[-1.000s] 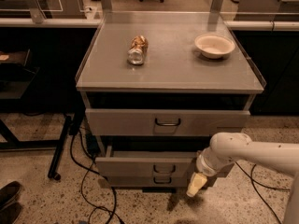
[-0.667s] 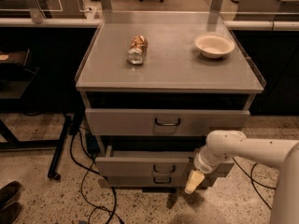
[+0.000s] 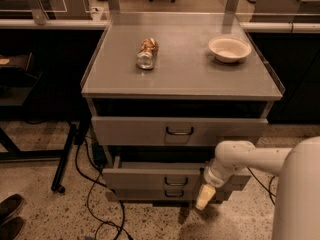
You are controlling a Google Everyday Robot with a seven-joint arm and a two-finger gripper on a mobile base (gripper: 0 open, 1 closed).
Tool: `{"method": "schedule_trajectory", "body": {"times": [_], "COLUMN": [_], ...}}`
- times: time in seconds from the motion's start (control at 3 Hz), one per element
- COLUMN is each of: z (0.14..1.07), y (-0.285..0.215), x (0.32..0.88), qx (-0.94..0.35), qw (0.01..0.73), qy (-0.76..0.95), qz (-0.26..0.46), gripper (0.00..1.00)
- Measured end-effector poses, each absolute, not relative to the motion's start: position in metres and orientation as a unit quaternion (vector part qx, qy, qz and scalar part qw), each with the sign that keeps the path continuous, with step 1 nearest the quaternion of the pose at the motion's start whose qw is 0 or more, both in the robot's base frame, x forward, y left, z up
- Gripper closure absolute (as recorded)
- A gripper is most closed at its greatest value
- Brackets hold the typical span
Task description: Open middle drawer
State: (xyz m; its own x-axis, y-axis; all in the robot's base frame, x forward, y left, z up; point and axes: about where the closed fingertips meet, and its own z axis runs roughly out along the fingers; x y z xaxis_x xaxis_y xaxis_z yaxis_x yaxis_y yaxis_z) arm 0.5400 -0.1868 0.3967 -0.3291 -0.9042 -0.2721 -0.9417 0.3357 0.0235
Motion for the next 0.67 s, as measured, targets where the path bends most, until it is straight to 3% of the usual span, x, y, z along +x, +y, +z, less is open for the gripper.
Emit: {"method": "schedule_trajectory", "body": {"times": [0.67], "z": [0.3965], "y": [-0.1889], "x": [0.5263], "qx": [-0.565], "qw": [0.094], "qy": [0.814], "qz": [0.096], "gripper": [0.0]}}
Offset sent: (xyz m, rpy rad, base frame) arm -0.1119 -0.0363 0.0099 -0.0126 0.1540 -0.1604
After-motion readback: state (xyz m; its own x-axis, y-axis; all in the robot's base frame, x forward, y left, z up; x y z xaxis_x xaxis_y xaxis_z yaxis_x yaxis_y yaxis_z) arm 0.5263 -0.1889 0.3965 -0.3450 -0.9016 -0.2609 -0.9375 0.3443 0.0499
